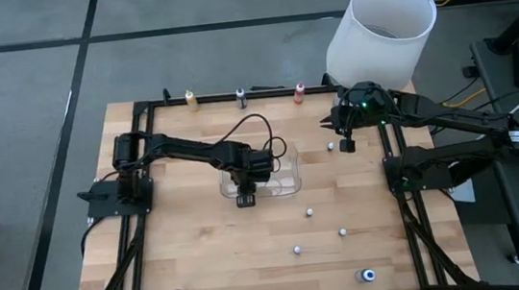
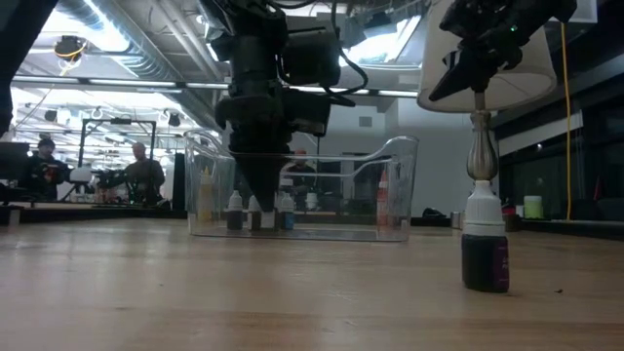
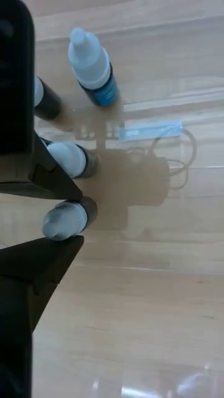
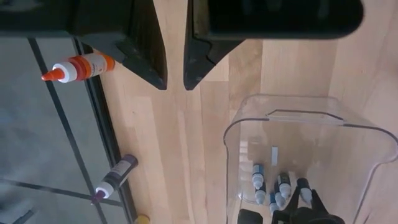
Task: Pick & Place food coloring
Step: Put the black food coloring bottle into the transparent bin, then put the pink food coloring bottle into the transparent bin
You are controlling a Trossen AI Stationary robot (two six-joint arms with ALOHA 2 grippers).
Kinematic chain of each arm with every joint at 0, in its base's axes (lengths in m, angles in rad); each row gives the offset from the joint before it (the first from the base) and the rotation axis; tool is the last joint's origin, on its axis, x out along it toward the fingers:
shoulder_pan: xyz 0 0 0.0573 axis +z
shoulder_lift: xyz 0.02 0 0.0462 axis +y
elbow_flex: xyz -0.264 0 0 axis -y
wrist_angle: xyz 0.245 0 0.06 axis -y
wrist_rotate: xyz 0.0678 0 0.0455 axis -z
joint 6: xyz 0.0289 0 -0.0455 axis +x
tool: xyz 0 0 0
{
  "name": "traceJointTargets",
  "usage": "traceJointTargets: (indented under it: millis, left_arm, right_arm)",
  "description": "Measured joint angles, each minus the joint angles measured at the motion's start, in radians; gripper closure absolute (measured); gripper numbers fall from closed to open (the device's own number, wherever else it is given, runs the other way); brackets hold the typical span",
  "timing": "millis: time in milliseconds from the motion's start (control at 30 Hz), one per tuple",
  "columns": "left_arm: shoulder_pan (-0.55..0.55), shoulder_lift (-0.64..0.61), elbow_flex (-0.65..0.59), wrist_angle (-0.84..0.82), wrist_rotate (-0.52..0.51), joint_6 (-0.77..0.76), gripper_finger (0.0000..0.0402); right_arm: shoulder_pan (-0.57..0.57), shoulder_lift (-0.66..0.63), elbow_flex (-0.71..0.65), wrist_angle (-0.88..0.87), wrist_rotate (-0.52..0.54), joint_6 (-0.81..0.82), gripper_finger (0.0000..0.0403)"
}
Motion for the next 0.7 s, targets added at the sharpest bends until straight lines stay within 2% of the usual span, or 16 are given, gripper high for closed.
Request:
traceJointTargets:
  millis: [500,700]
  left_arm:
    - [0.0,0.0,0.001,-0.01,0.009,-0.013,0.0286]
    - [0.0,0.0,0.039,-0.06,0.008,-0.014,0.0286]
  right_arm:
    - [0.0,0.0,0.0,0.0,0.0,-0.002,0.0345]
    - [0.0,0.0,0.0,0.0,0.0,-0.002,0.0345]
